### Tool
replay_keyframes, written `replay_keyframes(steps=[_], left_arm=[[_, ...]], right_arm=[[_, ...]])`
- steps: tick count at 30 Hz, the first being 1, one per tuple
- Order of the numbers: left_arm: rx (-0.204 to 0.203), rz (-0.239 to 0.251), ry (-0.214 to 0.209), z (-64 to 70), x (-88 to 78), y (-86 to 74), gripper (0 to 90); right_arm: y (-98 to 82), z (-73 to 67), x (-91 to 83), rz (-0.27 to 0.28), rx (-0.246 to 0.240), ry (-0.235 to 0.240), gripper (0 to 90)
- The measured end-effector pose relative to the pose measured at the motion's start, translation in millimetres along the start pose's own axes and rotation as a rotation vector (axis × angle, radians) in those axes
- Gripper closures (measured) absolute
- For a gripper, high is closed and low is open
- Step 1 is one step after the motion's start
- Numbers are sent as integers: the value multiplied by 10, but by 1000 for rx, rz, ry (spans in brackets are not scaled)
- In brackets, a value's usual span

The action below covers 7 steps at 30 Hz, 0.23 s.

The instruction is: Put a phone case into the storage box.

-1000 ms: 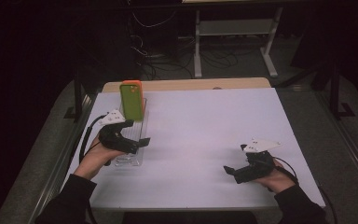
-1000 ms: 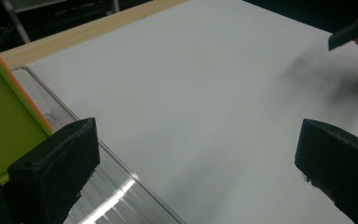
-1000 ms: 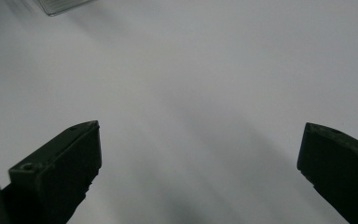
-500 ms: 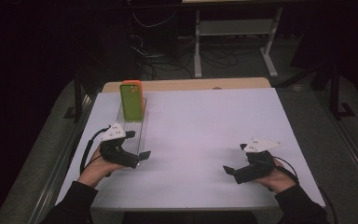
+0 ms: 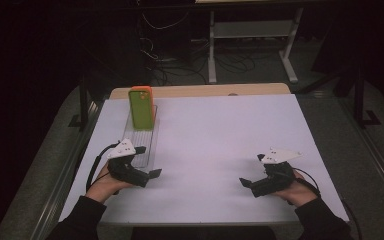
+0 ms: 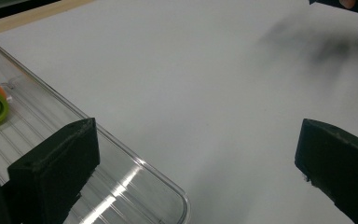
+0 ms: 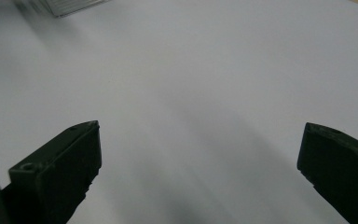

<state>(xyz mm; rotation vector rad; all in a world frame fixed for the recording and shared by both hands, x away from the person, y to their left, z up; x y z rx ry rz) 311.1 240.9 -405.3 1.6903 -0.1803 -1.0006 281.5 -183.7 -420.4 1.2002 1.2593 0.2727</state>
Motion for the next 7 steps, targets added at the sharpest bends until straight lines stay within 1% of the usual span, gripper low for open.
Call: replay_keyframes(steps=[2,3,7], left_arm=[[1,-4,-3,3,-2,-2,0],[12,-8,-2,-5,1,-5,0],[8,-6,-4,-1,-1,-5,0]], right_arm=[[0,0,-1,1,1,0,0],[0,1,-1,1,0,-1,0],[2,-1,-8,2,3,-1,0]])
Point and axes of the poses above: each handheld gripper's, and its own axes: x roughly forward along the jaws, y roughly out of its top, z roughly to its right, the point moved 1 cm from there along x, roughly forward along the jaws, and after that the axes turned 12 degrees about y, right-handed, at the moved point
